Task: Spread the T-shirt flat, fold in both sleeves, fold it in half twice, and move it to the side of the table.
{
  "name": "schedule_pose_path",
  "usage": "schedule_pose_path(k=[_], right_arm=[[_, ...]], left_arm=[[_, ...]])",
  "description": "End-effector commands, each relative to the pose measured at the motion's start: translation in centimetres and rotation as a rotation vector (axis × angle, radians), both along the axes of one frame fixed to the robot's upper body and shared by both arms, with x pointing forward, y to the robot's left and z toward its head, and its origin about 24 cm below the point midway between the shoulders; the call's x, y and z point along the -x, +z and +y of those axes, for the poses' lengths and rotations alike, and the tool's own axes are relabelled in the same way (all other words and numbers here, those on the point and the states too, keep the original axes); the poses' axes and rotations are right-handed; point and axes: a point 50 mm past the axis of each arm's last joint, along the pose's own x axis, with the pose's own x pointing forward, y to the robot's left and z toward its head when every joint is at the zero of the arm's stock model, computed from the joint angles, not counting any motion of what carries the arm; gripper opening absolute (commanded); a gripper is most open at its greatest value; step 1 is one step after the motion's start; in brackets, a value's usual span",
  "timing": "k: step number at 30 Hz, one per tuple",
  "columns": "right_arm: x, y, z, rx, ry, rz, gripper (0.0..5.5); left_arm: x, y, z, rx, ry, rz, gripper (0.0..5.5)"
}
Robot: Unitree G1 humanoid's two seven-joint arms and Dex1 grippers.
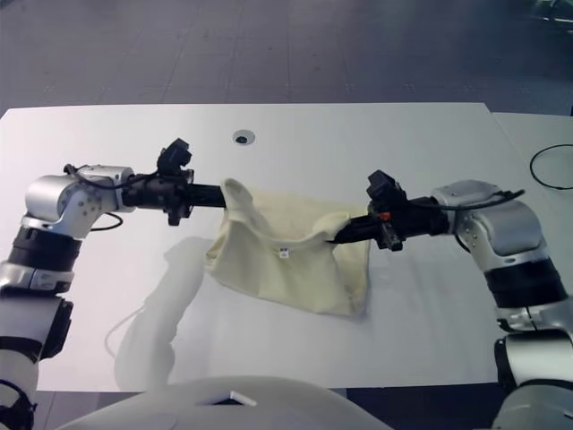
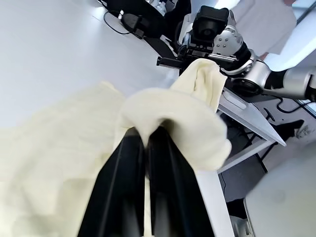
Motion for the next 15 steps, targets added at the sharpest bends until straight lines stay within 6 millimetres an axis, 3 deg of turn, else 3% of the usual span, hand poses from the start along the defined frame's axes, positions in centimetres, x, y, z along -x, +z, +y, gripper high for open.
schedule_pose_path(k=[1,15], right_arm=[[-1.6,-0.7,-0.3,0.005,-0.033,0.040,0.01],[-3.3,-3.8,-2.5,0.053,-0.178,0.115,0.01]], left_arm=[[-1.5,-0.1,-0.6,-0.002,0.013,0.020,0.00],[-3.5,-2.6,-0.3,-0.033,0.116,0.118,0.00]])
